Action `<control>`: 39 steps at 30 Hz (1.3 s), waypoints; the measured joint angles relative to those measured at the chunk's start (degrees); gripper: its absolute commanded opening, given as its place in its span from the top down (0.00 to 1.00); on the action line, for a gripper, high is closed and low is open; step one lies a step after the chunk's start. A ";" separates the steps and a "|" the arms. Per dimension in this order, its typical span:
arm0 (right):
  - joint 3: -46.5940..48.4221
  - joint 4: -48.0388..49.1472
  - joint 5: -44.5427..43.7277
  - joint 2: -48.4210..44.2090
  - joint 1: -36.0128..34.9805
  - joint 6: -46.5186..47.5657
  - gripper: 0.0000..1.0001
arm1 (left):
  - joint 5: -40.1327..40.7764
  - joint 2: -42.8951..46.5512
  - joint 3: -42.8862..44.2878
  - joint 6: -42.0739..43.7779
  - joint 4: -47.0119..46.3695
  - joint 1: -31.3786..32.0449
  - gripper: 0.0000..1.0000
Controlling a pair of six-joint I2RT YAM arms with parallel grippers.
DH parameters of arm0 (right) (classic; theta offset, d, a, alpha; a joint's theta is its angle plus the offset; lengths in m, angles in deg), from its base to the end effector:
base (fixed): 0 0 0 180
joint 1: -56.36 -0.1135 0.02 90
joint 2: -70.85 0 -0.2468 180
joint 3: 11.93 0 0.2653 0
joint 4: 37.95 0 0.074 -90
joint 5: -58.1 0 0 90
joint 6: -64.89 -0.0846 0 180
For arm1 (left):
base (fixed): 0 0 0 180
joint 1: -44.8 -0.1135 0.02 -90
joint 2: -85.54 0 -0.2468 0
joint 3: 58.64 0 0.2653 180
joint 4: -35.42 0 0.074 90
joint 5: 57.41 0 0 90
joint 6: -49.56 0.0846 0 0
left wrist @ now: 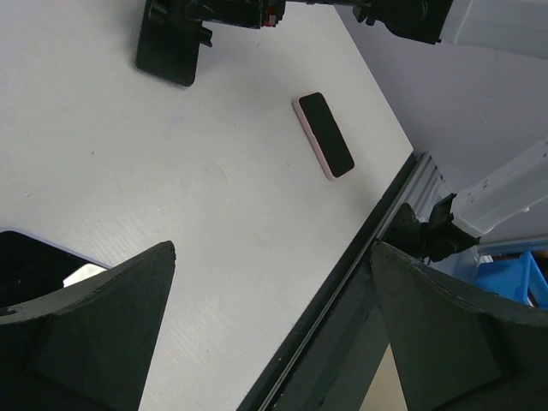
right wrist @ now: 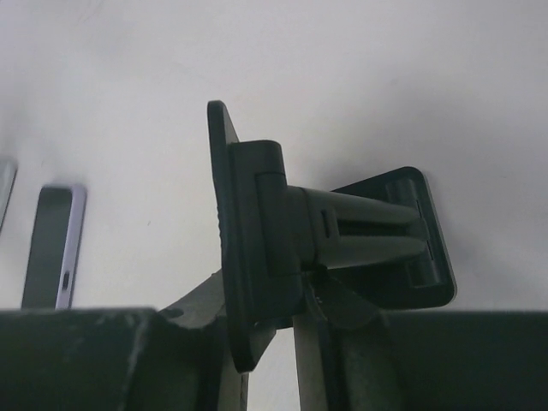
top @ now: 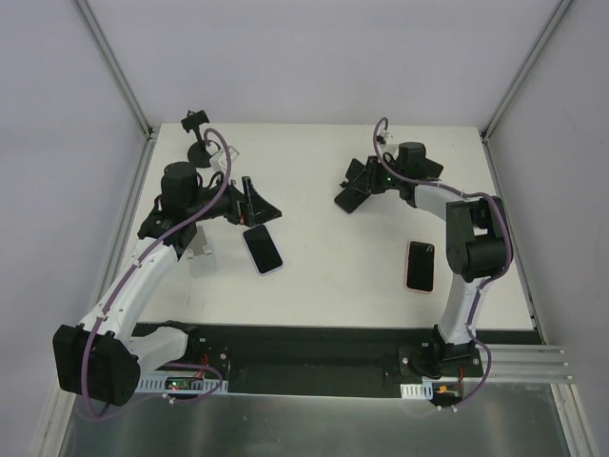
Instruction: Place the phone on the phone stand
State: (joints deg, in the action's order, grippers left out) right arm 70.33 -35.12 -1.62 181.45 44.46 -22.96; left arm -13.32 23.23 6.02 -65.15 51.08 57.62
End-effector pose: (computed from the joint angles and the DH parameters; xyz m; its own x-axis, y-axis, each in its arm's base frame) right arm 0.4541 0.1393 0.1552 -0.3977 -0.1169 -0.9100 -0.6387 0.7473 0.1831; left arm 0.2787 -0.1257 0.3123 -0.5534 -0.1724 -0.8149 0.6655 0.4968 -0.5570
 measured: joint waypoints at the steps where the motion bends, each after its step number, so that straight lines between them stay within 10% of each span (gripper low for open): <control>1: 1.38 -1.36 2.67 0.87 0.09 1.86 0.99 | -0.09 -0.07 0.00 0.00 -0.07 0.00 0.05; 12: 15.13 -29.16 26.10 7.50 -1.46 20.61 0.99 | -0.39 -0.59 0.00 -0.04 -0.26 0.00 0.05; 26: 1.22 -41.59 30.27 -0.81 -12.94 32.85 0.99 | -0.79 -0.70 -0.13 -0.70 -1.57 0.00 0.05; 32: -4.85 -41.03 22.05 -8.13 -13.92 30.95 0.35 | -0.87 -0.70 -0.83 -1.33 -1.92 0.00 0.05; 39: -10.54 -36.17 2.84 -18.62 -15.74 17.18 0.07 | -1.64 -0.70 -0.87 -1.55 -1.95 0.00 0.05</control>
State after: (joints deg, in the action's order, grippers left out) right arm 59.79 -71.29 1.22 162.83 28.72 -5.78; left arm -14.96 22.53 5.15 -66.70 49.13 57.62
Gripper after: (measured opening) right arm 0.866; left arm 0.952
